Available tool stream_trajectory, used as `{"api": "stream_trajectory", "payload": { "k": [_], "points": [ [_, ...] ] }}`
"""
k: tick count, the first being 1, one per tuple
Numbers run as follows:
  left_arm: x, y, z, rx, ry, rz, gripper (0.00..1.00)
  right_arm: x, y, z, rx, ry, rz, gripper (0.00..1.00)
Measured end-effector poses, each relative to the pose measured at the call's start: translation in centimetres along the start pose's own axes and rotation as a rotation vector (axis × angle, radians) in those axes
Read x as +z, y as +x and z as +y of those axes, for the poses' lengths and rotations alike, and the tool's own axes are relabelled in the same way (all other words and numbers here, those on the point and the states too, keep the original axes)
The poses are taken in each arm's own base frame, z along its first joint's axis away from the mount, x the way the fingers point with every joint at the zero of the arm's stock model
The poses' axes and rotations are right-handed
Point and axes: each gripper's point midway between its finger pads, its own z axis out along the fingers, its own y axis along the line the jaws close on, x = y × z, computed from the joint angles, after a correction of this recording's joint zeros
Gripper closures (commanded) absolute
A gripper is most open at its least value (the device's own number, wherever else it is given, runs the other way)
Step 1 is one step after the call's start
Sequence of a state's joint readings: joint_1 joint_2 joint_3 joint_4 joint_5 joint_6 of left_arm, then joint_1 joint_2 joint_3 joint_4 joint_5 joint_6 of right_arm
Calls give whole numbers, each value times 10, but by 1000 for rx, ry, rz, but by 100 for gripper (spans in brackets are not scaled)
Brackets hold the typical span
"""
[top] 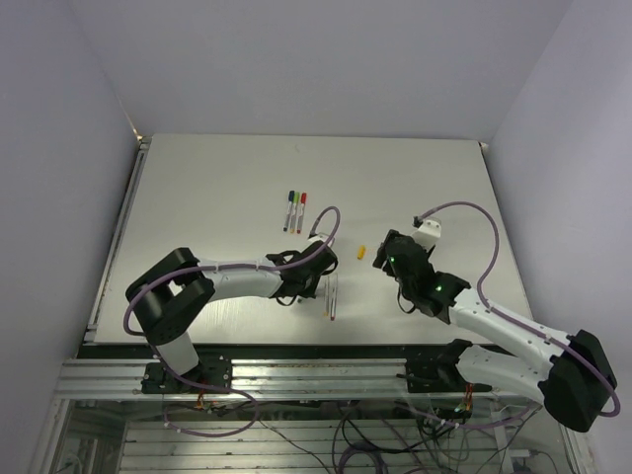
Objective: Insert the pens into the pen caps
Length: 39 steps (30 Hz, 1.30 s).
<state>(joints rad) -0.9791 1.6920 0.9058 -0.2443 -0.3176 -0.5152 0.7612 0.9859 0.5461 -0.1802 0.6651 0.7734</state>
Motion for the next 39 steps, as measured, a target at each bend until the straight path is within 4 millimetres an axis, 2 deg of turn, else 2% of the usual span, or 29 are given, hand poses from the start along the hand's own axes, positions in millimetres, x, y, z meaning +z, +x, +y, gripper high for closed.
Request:
{"api": "stream_trajectory", "payload": {
  "k": [5,7,11,16,21,31,39],
  "points": [
    [-3,0,-2,5,23,-8,93,24,1,-33,12,112,57,45],
    [-4,-2,-4,9,37,-11,93,32,4,-45,13,144,84,51],
    [-12,-11,-7,10,60,-41,93,44,15,-56,-23,176,149,58],
    [-27,-27,-11,-2,91,-94,93,61,27,-60,-63,191,213,60],
    [-34,-33,-14,-10,115,-112,93,72,38,-60,-83,184,255,61],
    [-35,-35,-11,-22,116,-114,93,89,46,-51,-112,154,306,60],
    [-33,-36,-8,-40,118,-111,93,95,56,-51,-129,160,341,60]
  ]
}}
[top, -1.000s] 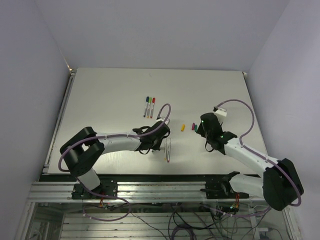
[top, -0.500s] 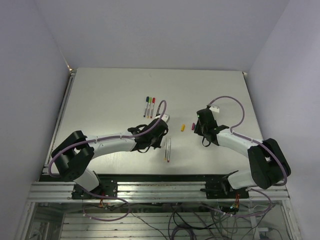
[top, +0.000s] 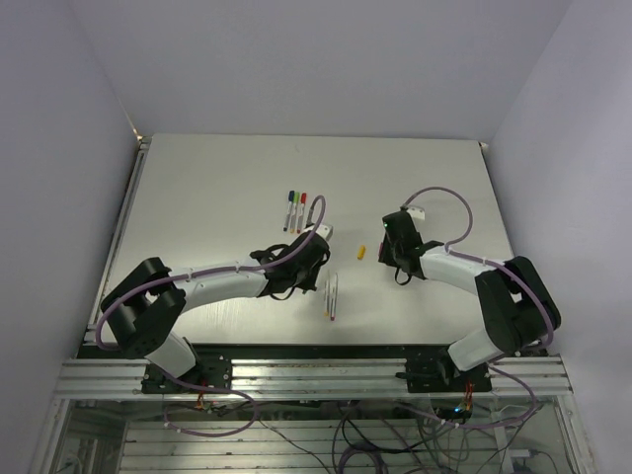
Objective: Insert the pens into the pen caps
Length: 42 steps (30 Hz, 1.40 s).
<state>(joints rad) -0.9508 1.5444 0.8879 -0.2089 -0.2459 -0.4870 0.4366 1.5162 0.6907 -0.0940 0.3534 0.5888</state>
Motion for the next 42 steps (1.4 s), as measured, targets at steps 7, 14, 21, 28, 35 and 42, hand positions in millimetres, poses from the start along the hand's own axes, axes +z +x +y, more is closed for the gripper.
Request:
{"api": "stream_trajectory", "payload": {
  "k": [7,14,21,28,35,42],
  "points": [
    [1,4,4,-10,-2,10,93,5,4,0,-8,9,19,60],
    [1,4,7,-17,-4,12,93,14,-4,6,-12,15,10,61],
    [2,4,9,-27,-8,13,93,19,-9,8,-10,27,2,62],
    [3,6,12,-37,-12,14,93,19,-9,6,-5,36,1,66],
    [3,4,9,-43,2,12,93,21,-9,3,-4,53,-6,72],
    [3,4,9,-44,3,12,93,22,-9,2,11,60,-10,90]
  ]
}}
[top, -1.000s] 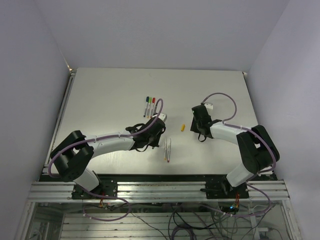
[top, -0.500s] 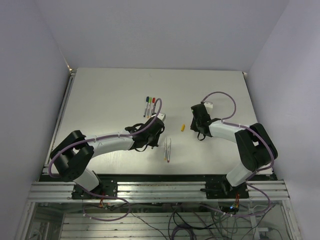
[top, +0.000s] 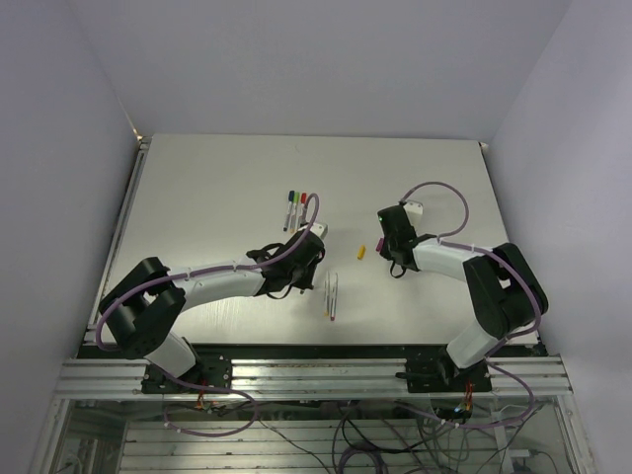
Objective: Insert the pens into the pen caps
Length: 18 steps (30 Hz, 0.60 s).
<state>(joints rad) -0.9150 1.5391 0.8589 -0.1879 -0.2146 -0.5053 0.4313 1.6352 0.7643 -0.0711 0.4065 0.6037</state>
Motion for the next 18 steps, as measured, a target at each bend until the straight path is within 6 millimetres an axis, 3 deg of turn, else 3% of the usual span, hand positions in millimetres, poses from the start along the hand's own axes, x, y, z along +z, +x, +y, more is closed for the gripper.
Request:
{"api": "stream_trajectory", "payload": {
  "k": [2,12,18],
  "points": [
    [0,0,0,0,0,0,93,0,0,0,13,-2,-6,100],
    [0,1,-2,1,10,5,93,-6,4,3,51,-55,-9,100],
    [0,-1,-4,17,27,1,93,-25,11,-6,38,-70,14,100]
  ]
}}
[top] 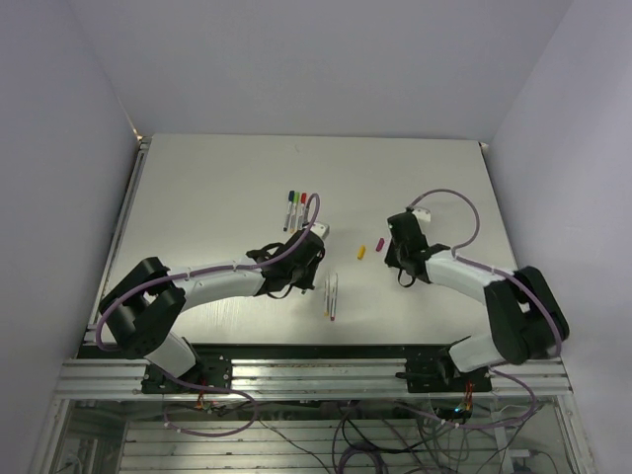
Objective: Insert the pens into the pen caps
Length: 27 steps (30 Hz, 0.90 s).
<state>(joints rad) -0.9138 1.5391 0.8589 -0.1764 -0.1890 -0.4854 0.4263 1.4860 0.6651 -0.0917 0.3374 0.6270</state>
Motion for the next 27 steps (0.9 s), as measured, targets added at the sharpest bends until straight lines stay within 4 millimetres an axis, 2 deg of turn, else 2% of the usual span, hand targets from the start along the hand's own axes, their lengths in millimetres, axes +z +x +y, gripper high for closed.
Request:
{"api": "stream_trajectory", "payload": {
  "k": [3,6,9,13,20,27],
  "points": [
    [0,-2,-2,6,15,-6,93,-19,-16,4,22,-39,-53,100],
    [-2,-6,-9,7,50,-19,93,-47,-44,13,63,-124,-155,100],
    [-8,-19,-22,-1,117,-62,93,-71,-63,22,98,-222,-247,100],
    [-17,-35,-40,-11,213,-131,93,-96,-73,32,125,-347,-335,100],
    [-24,-47,-66,-19,366,-207,93,-115,-77,49,123,-500,-412,100],
    [-39,-70,-92,-34,509,-298,93,-142,-97,70,127,-651,-533,100]
  ]
}}
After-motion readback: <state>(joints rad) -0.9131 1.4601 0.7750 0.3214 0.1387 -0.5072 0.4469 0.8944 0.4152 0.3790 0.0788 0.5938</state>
